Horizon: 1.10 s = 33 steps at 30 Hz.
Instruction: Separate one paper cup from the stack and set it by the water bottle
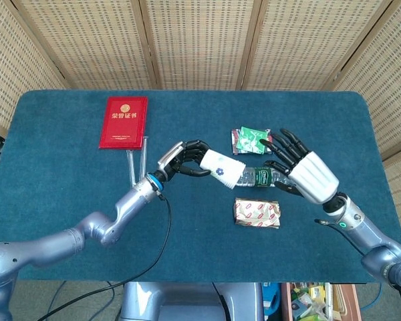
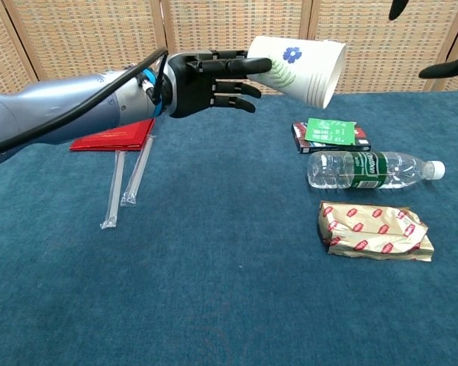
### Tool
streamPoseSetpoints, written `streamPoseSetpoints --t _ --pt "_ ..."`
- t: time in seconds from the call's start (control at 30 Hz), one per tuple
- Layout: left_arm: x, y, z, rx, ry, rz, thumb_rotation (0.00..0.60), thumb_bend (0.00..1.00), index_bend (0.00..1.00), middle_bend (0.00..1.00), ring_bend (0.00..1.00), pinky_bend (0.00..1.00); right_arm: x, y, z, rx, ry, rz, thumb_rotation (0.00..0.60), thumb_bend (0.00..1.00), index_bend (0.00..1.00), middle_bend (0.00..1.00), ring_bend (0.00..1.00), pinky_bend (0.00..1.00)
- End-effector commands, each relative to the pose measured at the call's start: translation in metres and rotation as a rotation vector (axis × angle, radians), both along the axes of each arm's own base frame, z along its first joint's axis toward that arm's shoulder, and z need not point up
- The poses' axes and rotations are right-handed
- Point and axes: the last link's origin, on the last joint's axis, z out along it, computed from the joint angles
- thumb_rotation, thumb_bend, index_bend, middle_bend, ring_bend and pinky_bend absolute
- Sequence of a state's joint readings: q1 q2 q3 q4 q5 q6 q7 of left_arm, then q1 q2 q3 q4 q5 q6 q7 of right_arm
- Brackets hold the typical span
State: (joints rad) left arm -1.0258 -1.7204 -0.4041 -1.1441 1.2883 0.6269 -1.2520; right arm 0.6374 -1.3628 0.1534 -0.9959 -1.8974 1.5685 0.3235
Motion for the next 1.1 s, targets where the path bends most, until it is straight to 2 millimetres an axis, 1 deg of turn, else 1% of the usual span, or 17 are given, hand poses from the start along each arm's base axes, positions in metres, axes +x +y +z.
streamPoseSetpoints --t 0.03,0.13,0.2,0.33,0.67,0.73,0.93,1.1 --pt "0.002 0.000 -0.005 -0.010 -0.001 0.002 0.600 0.07 0.51 0.53 0.48 0.48 0.005 -0.001 -0.008 0.011 0.015 0.025 0.600 0.17 0.46 0.19 0.06 0.05" --pt "0.001 -0.001 -0.009 -0.021 -0.005 0.008 0.600 0.07 0.51 0.53 0.48 0.48 0.011 -0.004 -0.018 0.025 0.017 0.044 0.600 0.19 0.47 0.19 0.06 0.05" --pt "0.002 -0.003 -0.013 -0.036 -0.009 0.012 0.600 0.07 0.51 0.53 0.48 0.48 0.020 -0.007 -0.027 0.038 0.012 0.061 0.600 0.21 0.48 0.19 0.07 0.06" --pt "0.001 -0.004 -0.018 -0.048 -0.009 0.015 0.600 0.07 0.51 0.53 0.48 0.48 0.029 -0.011 -0.035 0.040 0.007 0.081 0.600 0.24 0.50 0.19 0.07 0.07" --pt "-0.001 -0.003 -0.024 -0.060 -0.005 0.025 0.600 0.08 0.51 0.53 0.48 0.48 0.045 -0.017 -0.043 0.037 0.006 0.118 0.600 0.30 0.52 0.20 0.08 0.09" --pt "-0.002 -0.004 -0.027 -0.069 0.001 0.026 0.600 0.08 0.51 0.53 0.48 0.48 0.051 -0.019 -0.047 0.041 0.015 0.121 0.600 0.30 0.52 0.20 0.08 0.09" --pt "-0.003 -0.004 -0.031 -0.078 0.006 0.027 0.600 0.08 0.51 0.53 0.48 0.48 0.056 -0.023 -0.053 0.041 0.034 0.123 0.600 0.34 0.53 0.20 0.08 0.09" --pt "-0.003 -0.004 -0.033 -0.085 0.003 0.031 0.600 0.08 0.51 0.53 0.48 0.48 0.058 -0.023 -0.054 0.043 0.033 0.125 0.600 0.41 0.55 0.20 0.08 0.11"
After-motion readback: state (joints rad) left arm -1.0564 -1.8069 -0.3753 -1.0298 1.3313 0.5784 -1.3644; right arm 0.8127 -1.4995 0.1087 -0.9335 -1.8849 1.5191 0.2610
